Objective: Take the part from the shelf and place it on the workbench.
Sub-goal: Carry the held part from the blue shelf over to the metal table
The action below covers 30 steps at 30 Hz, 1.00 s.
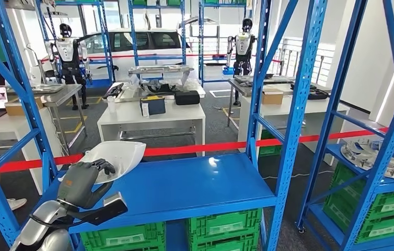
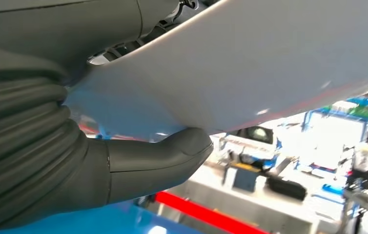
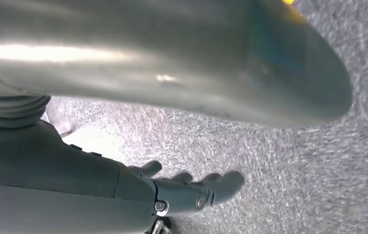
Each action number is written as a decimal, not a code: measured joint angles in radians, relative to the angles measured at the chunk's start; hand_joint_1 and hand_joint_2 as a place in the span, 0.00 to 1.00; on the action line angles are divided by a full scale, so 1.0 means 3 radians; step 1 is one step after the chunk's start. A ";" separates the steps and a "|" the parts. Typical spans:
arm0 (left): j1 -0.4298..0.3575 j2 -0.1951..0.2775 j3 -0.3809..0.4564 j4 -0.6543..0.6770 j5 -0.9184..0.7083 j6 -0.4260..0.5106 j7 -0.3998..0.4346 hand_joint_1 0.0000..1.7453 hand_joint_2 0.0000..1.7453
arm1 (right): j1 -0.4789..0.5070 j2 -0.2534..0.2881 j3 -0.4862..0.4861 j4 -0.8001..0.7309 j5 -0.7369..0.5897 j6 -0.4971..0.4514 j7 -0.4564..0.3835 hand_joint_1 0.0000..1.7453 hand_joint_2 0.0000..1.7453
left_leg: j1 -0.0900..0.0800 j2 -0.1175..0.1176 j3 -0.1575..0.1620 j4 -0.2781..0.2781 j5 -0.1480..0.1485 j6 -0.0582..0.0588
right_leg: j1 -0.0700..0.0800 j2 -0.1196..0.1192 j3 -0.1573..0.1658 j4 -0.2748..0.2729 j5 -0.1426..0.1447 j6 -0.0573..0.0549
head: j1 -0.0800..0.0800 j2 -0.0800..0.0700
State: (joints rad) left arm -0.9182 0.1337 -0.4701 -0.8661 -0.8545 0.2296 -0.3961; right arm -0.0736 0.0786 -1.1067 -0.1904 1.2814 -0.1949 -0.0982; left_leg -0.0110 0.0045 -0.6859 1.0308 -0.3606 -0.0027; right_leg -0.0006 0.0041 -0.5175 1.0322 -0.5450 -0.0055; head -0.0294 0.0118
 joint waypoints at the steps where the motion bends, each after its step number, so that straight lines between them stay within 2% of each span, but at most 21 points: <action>1: 0.0002 -0.0011 0.0000 0.0002 0.0000 0.0005 -0.0002 1.00 1.00 | 0.0002 0.0002 0.0000 0.0000 0.0011 0.0002 0.0005 0.00 0.00 | 0.0005 -0.0002 -0.0008 -0.0003 0.0011 -0.0019 | -0.0005 -0.0006 -0.0020 -0.0014 0.0032 -0.0019 | 0.0000 -0.0001; 2: 0.0005 -0.0023 -0.0002 0.0006 0.0000 0.0008 -0.0003 1.00 1.00 | 0.0001 0.0004 0.0000 0.0000 0.0020 0.0003 0.0009 0.00 0.00 | 0.0009 -0.0006 -0.0031 0.0022 -0.0034 -0.0038 | -0.0011 -0.0014 -0.0045 -0.0023 0.0072 -0.0042 | 0.0000 -0.0002; 3: 0.0007 -0.0035 -0.0003 0.0010 -0.0001 0.0008 -0.0005 1.00 1.00 | -0.0001 0.0007 0.0000 0.0000 0.0027 0.0003 0.0011 0.00 0.00 | 0.0013 -0.0010 -0.0068 0.0103 -0.0145 -0.0057 | -0.0021 -0.0021 -0.0080 -0.0033 0.0116 -0.0062 | 0.0000 -0.0002; 5: 0.0014 -0.0053 -0.0006 0.0017 -0.0002 0.0009 -0.0004 1.00 1.00 | -0.0002 0.0010 0.0000 0.0000 0.0043 0.0003 0.0023 0.00 0.00 | 0.0035 -0.0013 -0.0165 0.0463 -0.0494 -0.0094 | -0.0030 -0.0028 -0.0168 -0.0037 0.0203 -0.0083 | -0.0002 -0.0003; 6: 0.0022 -0.0064 -0.0007 0.0021 -0.0003 0.0009 -0.0002 1.00 1.00 | 0.0002 0.0010 0.0000 0.0000 0.0053 0.0004 0.0035 0.00 0.00 | 0.0047 -0.0012 -0.0200 0.0684 -0.0622 -0.0111 | -0.0032 -0.0029 -0.0217 -0.0035 0.0246 -0.0082 | -0.0003 -0.0003; 7: 0.0034 -0.0074 -0.0008 0.0026 -0.0004 0.0007 0.0000 1.00 1.00 | 0.0006 0.0012 0.0000 0.0000 0.0063 0.0004 0.0050 0.00 0.00 | 0.0058 -0.0012 -0.0209 0.0862 -0.0669 -0.0125 | -0.0033 -0.0031 -0.0268 -0.0033 0.0289 -0.0077 | -0.0003 -0.0003; 8: 0.0046 -0.0086 -0.0009 0.0031 -0.0004 0.0005 0.0001 1.00 1.00 | 0.0010 0.0014 0.0000 0.0000 0.0072 0.0005 0.0061 0.00 0.00 | 0.0067 -0.0012 -0.0180 0.0951 -0.0635 -0.0135 | -0.0035 -0.0032 -0.0320 -0.0029 0.0331 -0.0069 | -0.0004 -0.0002; 10: 0.0063 -0.0107 -0.0012 0.0036 -0.0005 0.0002 0.0002 1.00 1.00 | 0.0013 0.0020 0.0000 0.0000 0.0081 0.0005 0.0071 0.00 0.00 | 0.0080 -0.0012 0.0044 0.0796 -0.0476 -0.0143 | -0.0043 -0.0034 -0.0429 -0.0016 0.0410 -0.0046 | -0.0003 -0.0002; 11: 0.0065 -0.0116 -0.0014 0.0035 -0.0005 0.0001 0.0002 1.00 1.00 | 0.0014 0.0022 0.0000 0.0000 0.0083 0.0004 0.0071 0.00 0.00 | 0.0083 -0.0013 0.0237 0.0570 -0.0466 -0.0143 | -0.0045 -0.0033 -0.0472 -0.0007 0.0443 -0.0030 | -0.0004 -0.0002; 13: 0.0064 -0.0136 -0.0016 0.0028 -0.0005 0.0002 0.0002 1.00 1.00 | 0.0015 0.0024 0.0000 0.0000 0.0085 0.0004 0.0071 0.00 0.00 | 0.0071 -0.0021 0.0553 0.0123 -0.0560 -0.0112 | -0.0045 -0.0031 -0.0517 0.0001 0.0505 0.0014 | -0.0004 -0.0001; 14: 0.0064 -0.0144 -0.0017 0.0026 -0.0005 0.0002 0.0002 1.00 1.00 | 0.0016 0.0024 0.0001 0.0000 0.0086 0.0004 0.0071 0.00 0.00 | 0.0058 -0.0023 0.0621 0.0000 -0.0610 -0.0085 | -0.0047 -0.0030 -0.0525 -0.0008 0.0537 0.0038 | -0.0004 -0.0002; 16: 0.0066 -0.0156 -0.0018 0.0030 -0.0004 -0.0003 0.0002 1.00 1.00 | 0.0022 0.0028 0.0002 0.0000 0.0099 0.0013 0.0081 0.00 0.00 | 0.0043 -0.0016 0.0590 -0.0048 -0.0578 -0.0015 | -0.0060 -0.0028 -0.0534 -0.0033 0.0593 0.0086 | -0.0004 -0.0002; 17: 0.0067 -0.0160 -0.0019 0.0035 -0.0001 -0.0009 0.0002 1.00 1.00 | 0.0031 0.0032 0.0003 0.0001 0.0114 0.0024 0.0100 0.00 0.00 | 0.0041 -0.0010 0.0570 -0.0053 -0.0542 0.0020 | -0.0067 -0.0025 -0.0553 -0.0015 0.0558 0.0104 | -0.0004 -0.0002; 18: 0.0070 -0.0163 -0.0020 0.0041 0.0005 -0.0016 0.0002 1.00 1.00 | 0.0042 0.0036 0.0006 0.0002 0.0135 0.0036 0.0129 0.00 0.00 | 0.0043 -0.0003 0.0539 -0.0059 -0.0501 0.0053 | -0.0073 -0.0023 -0.0587 0.0058 0.0456 0.0117 | -0.0003 -0.0002; 21: 0.0116 -0.0159 -0.0020 0.0071 0.0050 -0.0020 -0.0015 1.00 1.00 | 0.0068 0.0043 0.0018 0.0003 0.0187 0.0058 0.0227 0.00 0.00 | 0.0036 0.0000 0.0399 -0.0057 -0.0372 0.0102 | -0.0069 -0.0020 -0.0743 0.0626 -0.0038 0.0126 | 0.0000 -0.0002; 22: 0.0145 -0.0155 -0.0020 0.0085 0.0064 -0.0009 -0.0025 1.00 1.00 | 0.0072 0.0043 0.0021 0.0003 0.0198 0.0063 0.0251 0.00 0.00 | 0.0030 -0.0001 0.0343 -0.0052 -0.0331 0.0104 | -0.0063 -0.0019 -0.0771 0.0817 -0.0107 0.0125 | 0.0001 -0.0003; 23: 0.0176 -0.0151 -0.0020 0.0102 0.0069 0.0014 -0.0034 1.00 1.00 | 0.0075 0.0043 0.0024 0.0003 0.0209 0.0068 0.0271 0.00 0.00 | 0.0026 -0.0001 0.0286 -0.0044 -0.0293 0.0102 | -0.0057 -0.0019 -0.0756 0.0926 -0.0093 0.0121 | 0.0002 -0.0003; 24: 0.0203 -0.0147 -0.0020 0.0126 0.0067 0.0047 -0.0043 1.00 1.00 | 0.0078 0.0042 0.0027 0.0003 0.0217 0.0073 0.0287 0.00 0.00 | 0.0023 0.0000 0.0229 -0.0032 -0.0258 0.0096 | -0.0051 -0.0019 -0.0687 0.0926 -0.0018 0.0114 | 0.0002 -0.0003; 26: 0.0233 -0.0142 -0.0020 0.0184 0.0049 0.0132 -0.0057 1.00 1.00 | 0.0081 0.0040 0.0031 0.0002 0.0228 0.0078 0.0299 0.00 0.00 | 0.0022 0.0001 0.0126 0.0002 -0.0198 0.0077 | -0.0042 -0.0017 -0.0394 0.0603 0.0111 0.0093 | 0.0002 -0.0003; 28: 0.0236 -0.0139 -0.0020 0.0231 0.0027 0.0199 -0.0066 1.00 1.00 | 0.0078 0.0032 0.0032 0.0001 0.0223 0.0077 0.0283 0.00 0.00 | 0.0016 0.0004 0.0064 0.0030 -0.0148 0.0044 | -0.0026 -0.0013 -0.0100 0.0171 0.0056 0.0060 | 0.0001 -0.0002; 30: 0.0230 -0.0147 -0.0020 0.0263 0.0015 0.0223 -0.0071 1.00 1.00 | 0.0072 0.0021 0.0032 0.0001 0.0204 0.0082 0.0235 0.00 0.00 | 0.0016 0.0006 0.0048 0.0025 -0.0092 0.0004 | -0.0008 -0.0008 -0.0014 0.0001 0.0004 0.0023 | 0.0001 -0.0002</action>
State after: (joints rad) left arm -0.8492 0.0897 -0.4762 -0.7872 -0.8499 0.2966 -0.4174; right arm -0.0520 0.0850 -1.0971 -0.1900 1.3426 -0.1703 -0.0278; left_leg -0.0063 0.0063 -0.6716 1.0382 -0.3881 -0.0013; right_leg -0.0030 0.0017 -0.5218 1.0325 -0.5437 0.0013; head -0.0291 0.0113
